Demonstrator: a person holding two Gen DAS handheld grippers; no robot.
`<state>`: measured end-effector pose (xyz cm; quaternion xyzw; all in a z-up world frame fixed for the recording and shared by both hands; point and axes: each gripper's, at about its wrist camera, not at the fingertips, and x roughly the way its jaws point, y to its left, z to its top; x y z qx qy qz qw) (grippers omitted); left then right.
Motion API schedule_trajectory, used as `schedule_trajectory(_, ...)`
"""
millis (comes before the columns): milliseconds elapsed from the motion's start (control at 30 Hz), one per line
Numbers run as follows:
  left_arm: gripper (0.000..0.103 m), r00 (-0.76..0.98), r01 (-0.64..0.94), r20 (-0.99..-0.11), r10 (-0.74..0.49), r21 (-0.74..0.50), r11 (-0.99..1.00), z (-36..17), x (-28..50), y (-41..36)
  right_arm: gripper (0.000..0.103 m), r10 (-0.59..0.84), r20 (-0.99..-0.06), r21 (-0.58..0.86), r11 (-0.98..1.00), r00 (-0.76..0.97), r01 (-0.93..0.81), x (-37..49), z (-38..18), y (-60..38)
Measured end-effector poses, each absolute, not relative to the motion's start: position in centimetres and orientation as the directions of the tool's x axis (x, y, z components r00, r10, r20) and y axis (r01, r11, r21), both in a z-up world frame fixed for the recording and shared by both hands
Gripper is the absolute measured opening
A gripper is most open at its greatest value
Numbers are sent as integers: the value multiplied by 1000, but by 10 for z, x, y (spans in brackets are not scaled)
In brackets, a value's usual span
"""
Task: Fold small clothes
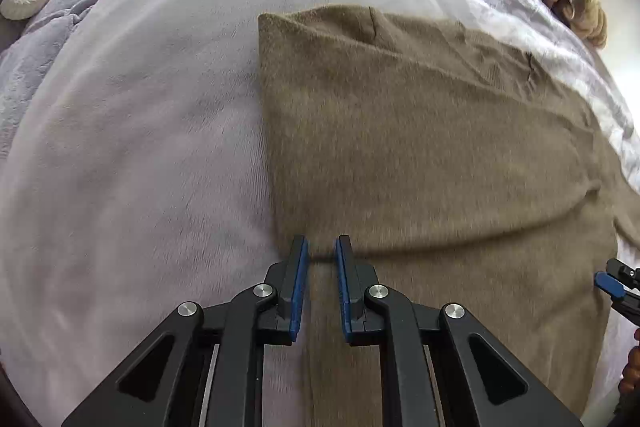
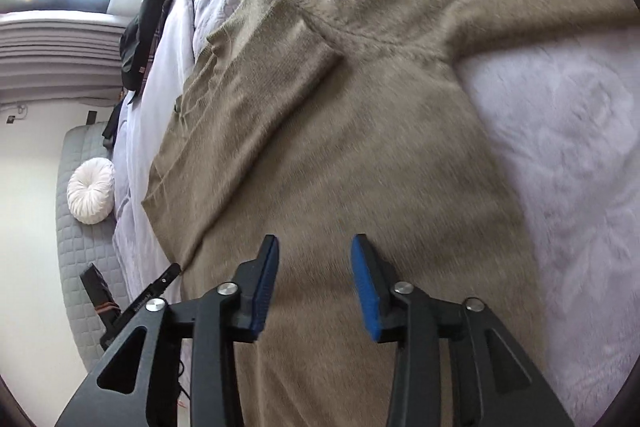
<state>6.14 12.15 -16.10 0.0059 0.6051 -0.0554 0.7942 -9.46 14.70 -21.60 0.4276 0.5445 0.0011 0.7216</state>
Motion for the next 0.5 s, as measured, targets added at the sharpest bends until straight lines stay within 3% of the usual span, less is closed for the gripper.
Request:
schedule_trajectory(133, 16, 243, 107, -966, -87, -62, 992, -152, 45, 110, 46, 477, -781, 624, 616, 403, 480, -126, -215, 104)
schedule_trajectory(200, 16, 229, 110, -968, -103, -80, 991, -148, 36, 101, 62, 485, -776, 630, 609, 402, 481, -141, -208, 46)
schedule_trajectory(300, 16, 199, 125, -971, -130, -106, 986, -143, 22, 76, 68, 499, -768, 640, 602, 401, 477, -152, -207, 9)
schedule_trajectory(333, 16, 187, 137, -973, -132, -108, 985, -143, 16, 68, 71, 500, -768, 640, 602, 400, 477, -157, -208, -3)
schedule_trajectory(367, 16, 181, 153, -974, -133, -106, 983, -142, 9, 59, 81, 501, -767, 642, 602, 402, 475, -166, -210, -25)
schedule_trajectory(433, 18, 185, 178, -973, -139, -106, 978, -138, -3, 44, 84, 497, -763, 646, 600, 413, 471, -179, -212, -54)
schedule_trajectory(467, 29, 184, 194, -972, -147, -111, 975, -137, -8, 37, 85, 496, -762, 647, 601, 415, 469, -184, -214, -67)
schedule_trajectory(500, 80, 181, 205, -972, -149, -110, 972, -135, -12, 29, 89, 493, -762, 647, 601, 419, 469, -189, -216, -79)
